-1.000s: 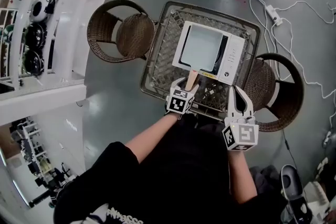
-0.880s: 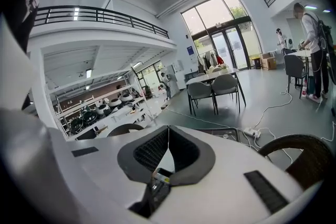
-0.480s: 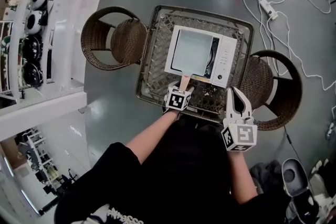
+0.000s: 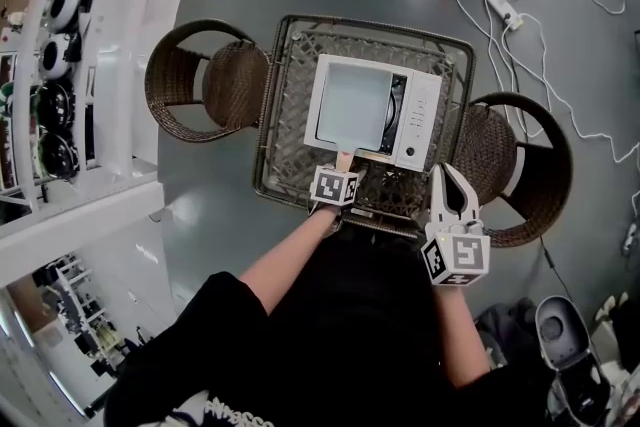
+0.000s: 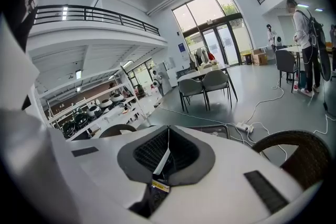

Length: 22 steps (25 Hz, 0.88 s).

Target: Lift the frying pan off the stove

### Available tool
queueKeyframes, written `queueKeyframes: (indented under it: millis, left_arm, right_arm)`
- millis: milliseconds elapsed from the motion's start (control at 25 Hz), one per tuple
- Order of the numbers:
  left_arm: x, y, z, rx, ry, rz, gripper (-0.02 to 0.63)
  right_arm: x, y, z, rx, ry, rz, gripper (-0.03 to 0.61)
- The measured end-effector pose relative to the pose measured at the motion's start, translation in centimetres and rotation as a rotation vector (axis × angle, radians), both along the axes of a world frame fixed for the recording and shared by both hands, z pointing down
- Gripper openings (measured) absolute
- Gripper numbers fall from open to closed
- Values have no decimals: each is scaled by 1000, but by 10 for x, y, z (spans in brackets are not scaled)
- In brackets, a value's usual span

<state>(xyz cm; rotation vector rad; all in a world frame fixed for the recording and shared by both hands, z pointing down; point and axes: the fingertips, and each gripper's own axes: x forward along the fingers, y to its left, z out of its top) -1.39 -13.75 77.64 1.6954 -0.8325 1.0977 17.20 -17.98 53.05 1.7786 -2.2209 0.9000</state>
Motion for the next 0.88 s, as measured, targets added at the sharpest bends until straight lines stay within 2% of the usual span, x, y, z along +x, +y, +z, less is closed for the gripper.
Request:
queueKeyframes:
  millis: [400, 640, 760, 880]
  left_arm:
    - [3, 0, 13, -93, 4, 24, 167]
    - [8, 7, 22, -141, 18, 79, 139]
    - [7, 6, 24, -166, 26, 51, 73]
    - [9, 5, 22, -166, 39, 18, 55]
  right_arm:
    - [6, -4, 6, -9, 5, 18, 31]
    - [10, 1, 12, -15, 8, 31, 31]
    - [12, 3, 15, -26, 9, 37, 31]
    - [13, 6, 15, -32, 10, 37, 31]
